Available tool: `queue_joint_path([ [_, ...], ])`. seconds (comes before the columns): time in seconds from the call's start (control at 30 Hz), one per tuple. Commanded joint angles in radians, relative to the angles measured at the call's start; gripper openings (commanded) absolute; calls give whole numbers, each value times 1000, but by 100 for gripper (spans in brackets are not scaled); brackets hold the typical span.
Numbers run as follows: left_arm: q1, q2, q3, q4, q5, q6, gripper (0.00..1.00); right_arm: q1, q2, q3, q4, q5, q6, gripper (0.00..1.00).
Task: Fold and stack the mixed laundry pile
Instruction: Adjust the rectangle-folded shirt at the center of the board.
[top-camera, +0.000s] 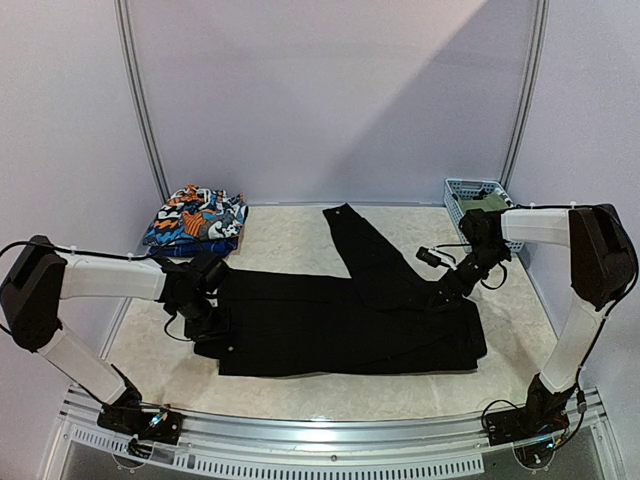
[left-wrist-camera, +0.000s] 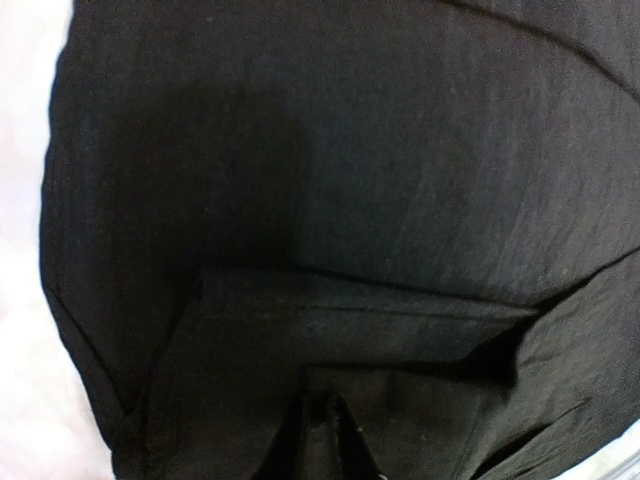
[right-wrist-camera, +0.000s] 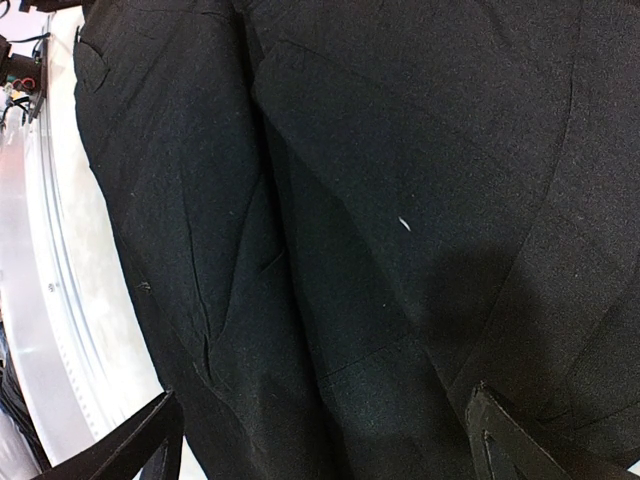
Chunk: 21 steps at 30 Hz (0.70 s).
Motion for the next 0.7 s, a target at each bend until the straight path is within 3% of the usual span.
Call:
queue_joint_path([
  [0.0, 13, -4, 26, 22, 12, 17, 1, -5, 17, 14, -17, -1, -15, 99],
  [0.37, 11, -92, 183, -169, -126, 110, 0, -5, 17, 12, -15, -2, -19, 99],
  [0.67, 23, 49, 312, -286, -187, 204, 0, -6, 8, 5, -5, 13, -15, 99],
])
